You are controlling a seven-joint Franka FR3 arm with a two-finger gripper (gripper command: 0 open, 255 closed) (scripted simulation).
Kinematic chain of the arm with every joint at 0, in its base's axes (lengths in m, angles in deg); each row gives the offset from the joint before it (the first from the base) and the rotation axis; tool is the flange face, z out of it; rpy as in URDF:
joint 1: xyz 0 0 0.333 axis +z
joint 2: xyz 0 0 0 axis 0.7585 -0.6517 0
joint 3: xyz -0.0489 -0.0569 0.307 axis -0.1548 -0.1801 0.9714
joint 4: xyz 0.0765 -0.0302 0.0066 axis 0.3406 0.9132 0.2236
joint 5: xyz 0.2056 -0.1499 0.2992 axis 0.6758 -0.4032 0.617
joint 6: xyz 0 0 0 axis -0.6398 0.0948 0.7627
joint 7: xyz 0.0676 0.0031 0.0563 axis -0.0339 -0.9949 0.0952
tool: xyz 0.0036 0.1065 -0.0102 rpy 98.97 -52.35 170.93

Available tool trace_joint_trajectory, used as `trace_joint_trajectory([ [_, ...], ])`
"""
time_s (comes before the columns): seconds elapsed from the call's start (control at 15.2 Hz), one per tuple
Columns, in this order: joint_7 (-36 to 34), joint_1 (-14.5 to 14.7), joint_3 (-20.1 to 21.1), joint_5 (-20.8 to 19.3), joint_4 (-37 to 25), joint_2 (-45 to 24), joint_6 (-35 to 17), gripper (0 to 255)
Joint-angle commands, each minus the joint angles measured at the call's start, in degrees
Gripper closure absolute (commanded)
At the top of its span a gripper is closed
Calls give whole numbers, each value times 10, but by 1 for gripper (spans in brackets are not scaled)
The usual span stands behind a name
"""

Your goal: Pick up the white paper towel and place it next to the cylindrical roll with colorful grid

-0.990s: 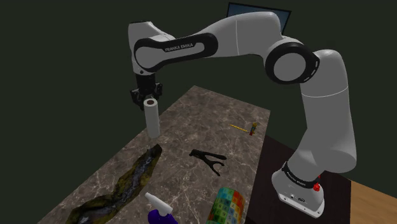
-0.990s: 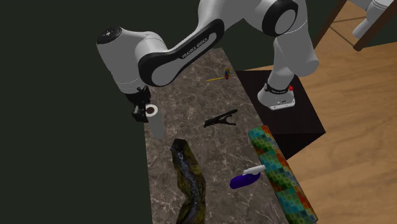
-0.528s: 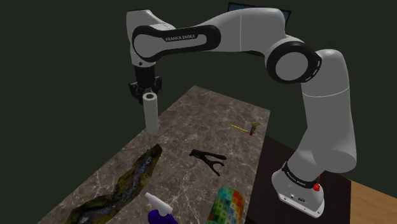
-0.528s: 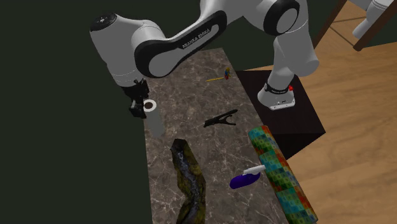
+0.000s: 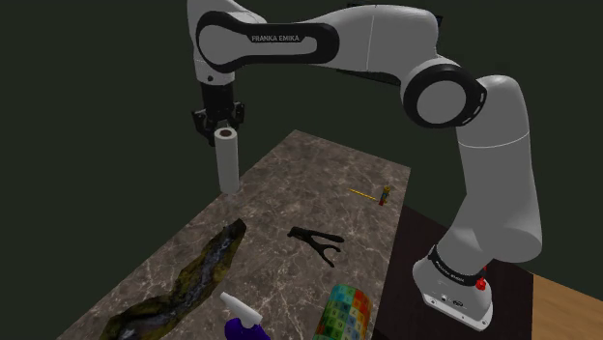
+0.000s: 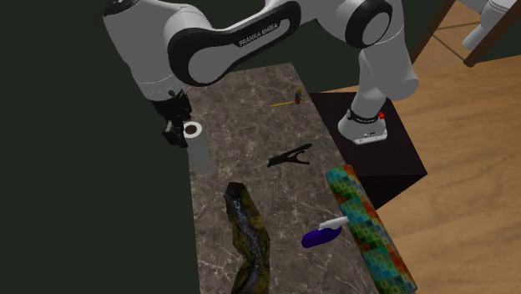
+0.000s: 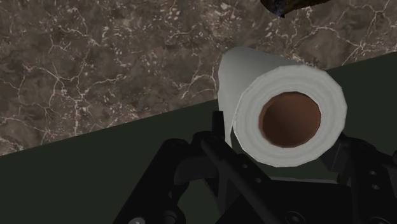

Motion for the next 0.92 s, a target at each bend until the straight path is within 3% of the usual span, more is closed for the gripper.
trace_joint_trajectory([
  [0.0,-1,1,0,0,-19,-2,18,255],
  [0.53,-3,10,0,-4,-126,-28,98,255],
  [0.86,-4,21,-2,-9,-236,-69,167,255],
])
